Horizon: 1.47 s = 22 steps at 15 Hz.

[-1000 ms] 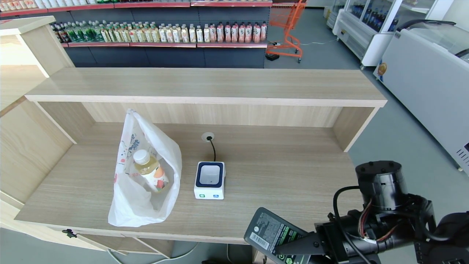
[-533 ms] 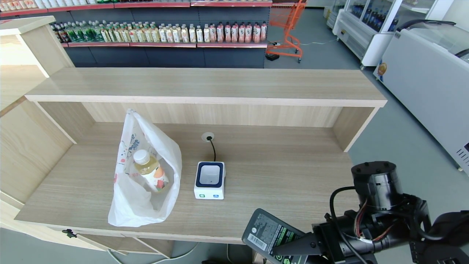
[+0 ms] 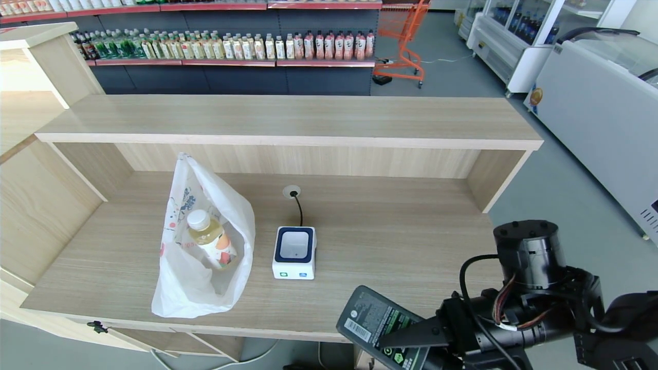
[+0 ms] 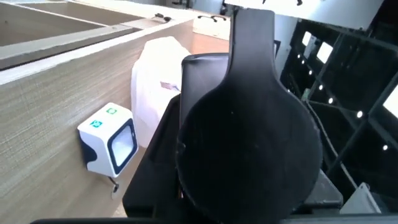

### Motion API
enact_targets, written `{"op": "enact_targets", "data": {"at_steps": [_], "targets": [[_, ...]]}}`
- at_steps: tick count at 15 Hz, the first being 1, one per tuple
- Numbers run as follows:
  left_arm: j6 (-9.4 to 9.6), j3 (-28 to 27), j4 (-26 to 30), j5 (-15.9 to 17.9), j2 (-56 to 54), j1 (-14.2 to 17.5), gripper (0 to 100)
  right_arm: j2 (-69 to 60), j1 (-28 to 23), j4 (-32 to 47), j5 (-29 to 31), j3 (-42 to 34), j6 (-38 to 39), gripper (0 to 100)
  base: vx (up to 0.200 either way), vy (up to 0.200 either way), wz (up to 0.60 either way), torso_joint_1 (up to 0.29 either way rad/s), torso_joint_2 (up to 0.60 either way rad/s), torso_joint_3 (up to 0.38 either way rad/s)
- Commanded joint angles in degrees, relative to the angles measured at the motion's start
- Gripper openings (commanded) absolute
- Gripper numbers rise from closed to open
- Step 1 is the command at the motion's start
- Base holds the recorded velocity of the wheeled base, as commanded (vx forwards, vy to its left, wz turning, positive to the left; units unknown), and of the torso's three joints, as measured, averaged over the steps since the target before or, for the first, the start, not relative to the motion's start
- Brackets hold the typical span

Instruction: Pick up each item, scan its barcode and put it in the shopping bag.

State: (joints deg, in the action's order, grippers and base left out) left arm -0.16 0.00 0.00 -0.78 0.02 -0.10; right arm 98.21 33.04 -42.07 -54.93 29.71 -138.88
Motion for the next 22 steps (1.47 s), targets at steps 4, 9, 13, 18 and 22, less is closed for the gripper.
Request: {"op": "enact_targets", "data": {"at_steps": [4,9,13,18,22], "targets": [[-0.02,0.0,0.0,-0.01,-0.02,0.01,100,-22.8,-7.9,-0.47,7.47,8.96,45.45,0,0.0,0.0,0.0,0.0,0.0,0.0],[-0.02,0.0,0.0,-0.01,-0.02,0.01,100,-29.74,-15.37,5.86,21.88,7.38,106.36,0,0.0,0.0,0.0,0.0,0.0,0.0],[-0.02,0.0,0.0,-0.01,-0.02,0.01,100,-26.31,-13.44,16.76,39.46,10.37,154.52,0,0.0,0.0,0.0,0.0,0.0,0.0],[0.07,0.0,0.0,-0.01,-0.02,0.01,100,-26.66,-10.18,28.71,39.73,8.52,171.04,0,0.0,0.0,0.0,0.0,0.0,0.0],[-0.02,0.0,0.0,-0.01,-0.02,0.01,100,-27.89,-10.36,29.06,39.81,6.59,171.13,0,0.0,0.0,0.0,0.0,0.0,0.0]]}}
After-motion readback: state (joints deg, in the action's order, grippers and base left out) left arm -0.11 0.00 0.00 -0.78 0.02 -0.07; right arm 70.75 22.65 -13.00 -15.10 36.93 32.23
